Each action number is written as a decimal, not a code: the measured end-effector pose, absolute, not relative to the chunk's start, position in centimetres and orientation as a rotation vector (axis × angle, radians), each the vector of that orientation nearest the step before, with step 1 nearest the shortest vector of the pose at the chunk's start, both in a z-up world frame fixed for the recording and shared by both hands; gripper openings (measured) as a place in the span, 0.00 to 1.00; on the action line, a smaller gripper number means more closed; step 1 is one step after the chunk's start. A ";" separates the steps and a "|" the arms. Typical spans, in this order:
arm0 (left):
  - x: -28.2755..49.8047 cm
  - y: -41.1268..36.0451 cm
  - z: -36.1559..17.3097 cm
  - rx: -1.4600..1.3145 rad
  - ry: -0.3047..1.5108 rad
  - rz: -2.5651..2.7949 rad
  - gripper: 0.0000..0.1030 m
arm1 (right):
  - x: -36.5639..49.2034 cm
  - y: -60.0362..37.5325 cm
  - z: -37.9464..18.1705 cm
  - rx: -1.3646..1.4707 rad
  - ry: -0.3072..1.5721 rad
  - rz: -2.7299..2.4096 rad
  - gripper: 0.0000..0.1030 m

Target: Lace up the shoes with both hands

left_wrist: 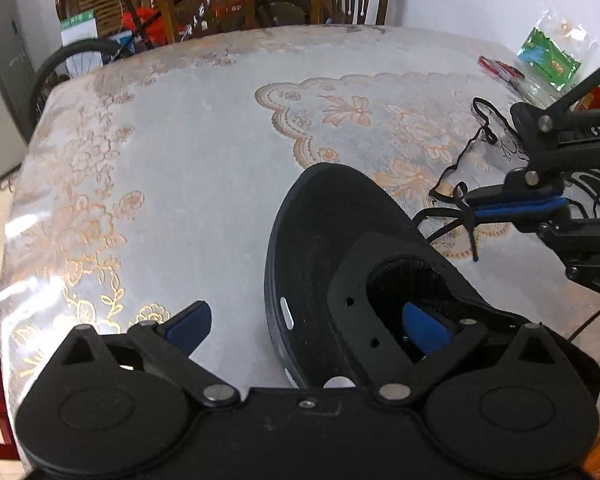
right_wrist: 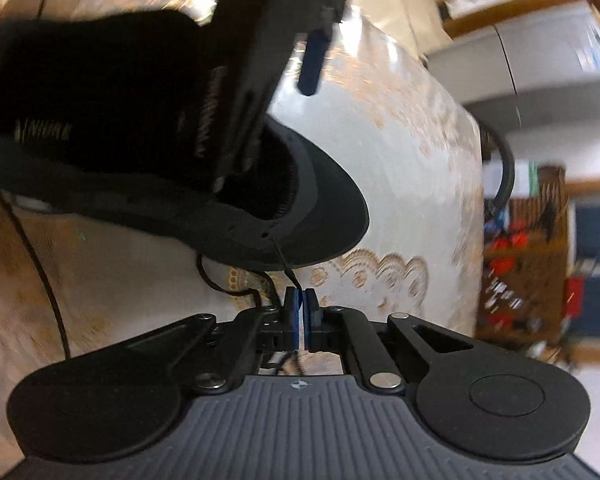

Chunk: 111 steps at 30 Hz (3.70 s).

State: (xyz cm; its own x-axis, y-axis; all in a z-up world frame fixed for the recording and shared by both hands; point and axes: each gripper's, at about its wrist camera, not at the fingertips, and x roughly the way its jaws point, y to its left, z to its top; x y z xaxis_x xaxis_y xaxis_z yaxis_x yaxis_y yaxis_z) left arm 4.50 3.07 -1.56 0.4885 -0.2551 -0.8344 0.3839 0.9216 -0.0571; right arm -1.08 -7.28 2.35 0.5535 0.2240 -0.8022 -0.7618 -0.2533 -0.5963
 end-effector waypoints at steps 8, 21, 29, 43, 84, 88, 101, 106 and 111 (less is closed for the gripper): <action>4.5 3.0 -1.6 0.151 0.979 -0.395 0.99 | -0.7 -6.9 1.3 -1.613 0.453 0.946 0.02; 3.2 4.2 0.3 0.125 0.956 -0.356 0.95 | 0.7 -5.9 3.9 -1.304 0.591 0.965 0.02; 3.2 4.4 0.1 0.088 0.982 -0.326 0.95 | 4.1 -6.6 4.9 -0.904 0.673 1.042 0.07; 3.1 3.9 0.3 0.118 1.011 -0.273 0.95 | 6.3 -12.1 3.5 -0.664 0.861 1.152 0.33; 3.0 4.3 0.0 0.088 0.973 -0.280 0.97 | -5.2 -6.4 0.7 -1.840 0.215 0.957 0.00; 3.0 4.4 0.0 0.087 0.972 -0.283 0.97 | -5.3 -6.3 0.4 -1.862 0.201 0.950 0.00; 3.1 4.5 -0.1 0.077 0.972 -0.291 0.97 | -5.6 -6.1 -0.8 -1.949 0.111 0.937 0.00; 3.1 4.6 -0.1 0.077 0.971 -0.294 0.97 | -6.1 -6.5 -0.6 -1.975 0.053 0.942 0.00; 3.1 4.6 -0.1 0.078 0.972 -0.297 0.97 | -6.2 -7.0 0.1 -1.945 0.041 0.968 0.00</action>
State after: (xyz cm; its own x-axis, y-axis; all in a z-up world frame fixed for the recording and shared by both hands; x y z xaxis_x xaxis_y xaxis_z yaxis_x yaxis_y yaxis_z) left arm 3.12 4.61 -0.11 0.5270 -0.2133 -0.8227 0.2824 0.9569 -0.0672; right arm -6.23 -6.99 0.14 0.6889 0.3403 -0.6400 -0.3935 -0.5659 -0.7245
